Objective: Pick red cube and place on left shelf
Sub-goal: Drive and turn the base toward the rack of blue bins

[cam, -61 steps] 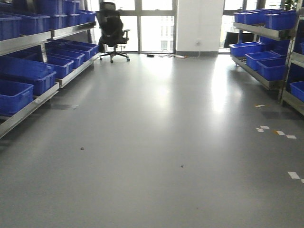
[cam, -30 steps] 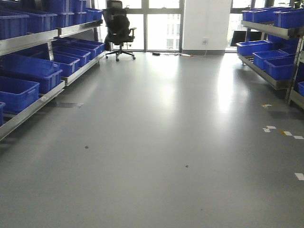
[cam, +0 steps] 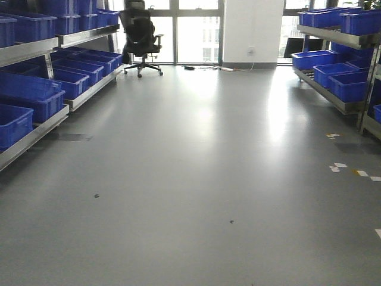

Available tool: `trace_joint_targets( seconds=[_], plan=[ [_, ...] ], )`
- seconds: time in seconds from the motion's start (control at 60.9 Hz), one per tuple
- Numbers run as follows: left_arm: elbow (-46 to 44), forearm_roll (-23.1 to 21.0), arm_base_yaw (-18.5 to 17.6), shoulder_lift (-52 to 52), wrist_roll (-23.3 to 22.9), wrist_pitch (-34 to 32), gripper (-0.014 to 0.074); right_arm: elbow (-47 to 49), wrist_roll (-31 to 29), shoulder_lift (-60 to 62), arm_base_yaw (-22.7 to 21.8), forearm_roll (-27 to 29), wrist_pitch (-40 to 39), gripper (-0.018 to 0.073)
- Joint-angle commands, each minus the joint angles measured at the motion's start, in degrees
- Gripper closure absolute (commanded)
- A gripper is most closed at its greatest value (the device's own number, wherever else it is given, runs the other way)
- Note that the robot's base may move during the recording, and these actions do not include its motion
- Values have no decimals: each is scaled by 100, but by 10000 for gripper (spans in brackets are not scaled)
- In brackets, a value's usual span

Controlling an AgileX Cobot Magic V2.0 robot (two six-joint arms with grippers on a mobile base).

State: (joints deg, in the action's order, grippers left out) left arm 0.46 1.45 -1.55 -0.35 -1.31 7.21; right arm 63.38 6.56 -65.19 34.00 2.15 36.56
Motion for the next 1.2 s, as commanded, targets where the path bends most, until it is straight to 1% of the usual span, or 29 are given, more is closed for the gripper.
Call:
trace_joint_targets(
  seconds=[0.0, 1.183],
  plan=[
    [141, -7, 7, -86, -12, -494, 495, 215, -26, 135, -8, -25, -389, 504],
    [141, -7, 7, -86, -12, -494, 495, 215, -26, 135, -8, -25, -389, 504]
  ],
)
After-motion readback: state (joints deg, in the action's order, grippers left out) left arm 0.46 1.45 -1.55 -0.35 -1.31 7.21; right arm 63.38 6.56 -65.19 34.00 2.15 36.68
